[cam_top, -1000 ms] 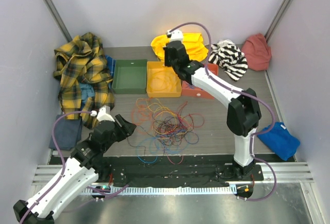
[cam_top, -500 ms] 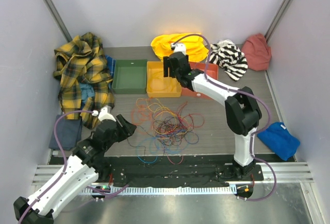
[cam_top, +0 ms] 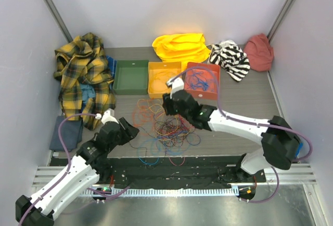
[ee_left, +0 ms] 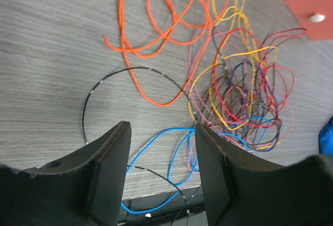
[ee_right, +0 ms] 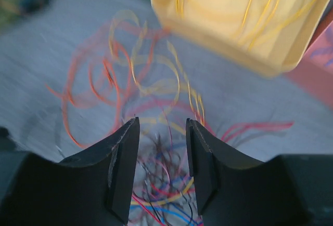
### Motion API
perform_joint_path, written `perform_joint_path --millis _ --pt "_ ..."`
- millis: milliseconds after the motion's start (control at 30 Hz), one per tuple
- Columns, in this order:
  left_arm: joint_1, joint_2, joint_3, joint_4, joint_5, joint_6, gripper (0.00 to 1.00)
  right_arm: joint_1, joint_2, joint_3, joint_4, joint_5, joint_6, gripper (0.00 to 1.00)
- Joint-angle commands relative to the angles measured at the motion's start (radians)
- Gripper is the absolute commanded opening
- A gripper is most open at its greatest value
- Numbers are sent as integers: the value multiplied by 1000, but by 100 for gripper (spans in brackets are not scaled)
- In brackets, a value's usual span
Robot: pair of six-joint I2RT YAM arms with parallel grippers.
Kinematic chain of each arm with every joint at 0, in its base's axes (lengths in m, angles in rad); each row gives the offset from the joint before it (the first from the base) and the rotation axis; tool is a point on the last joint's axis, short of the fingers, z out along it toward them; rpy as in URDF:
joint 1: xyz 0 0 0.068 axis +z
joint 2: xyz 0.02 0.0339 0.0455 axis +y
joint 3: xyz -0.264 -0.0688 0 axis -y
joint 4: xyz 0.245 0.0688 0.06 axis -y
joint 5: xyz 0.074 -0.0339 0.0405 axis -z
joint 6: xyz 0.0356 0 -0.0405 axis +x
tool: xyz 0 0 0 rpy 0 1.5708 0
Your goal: Untangle the cables
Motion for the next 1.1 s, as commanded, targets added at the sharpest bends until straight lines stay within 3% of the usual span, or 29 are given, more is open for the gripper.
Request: perform_joint_path --millis 0,233,600,800,1067 --pt "2 14 -11 55 28 -24 56 38 33 -96 37 85 -10 48" --pt "2 52 -9 73 43 -23 56 74 111 -111 20 208 -52 54" --pt "0 52 -11 72 43 -16 55 72 290 -12 46 254 -75 50" --pt "0 30 -11 50 26 -16 55 72 258 -8 86 255 -75 37" --pt "2 47 -11 73 31 -13 55 75 163 -21 32 242 -67 48"
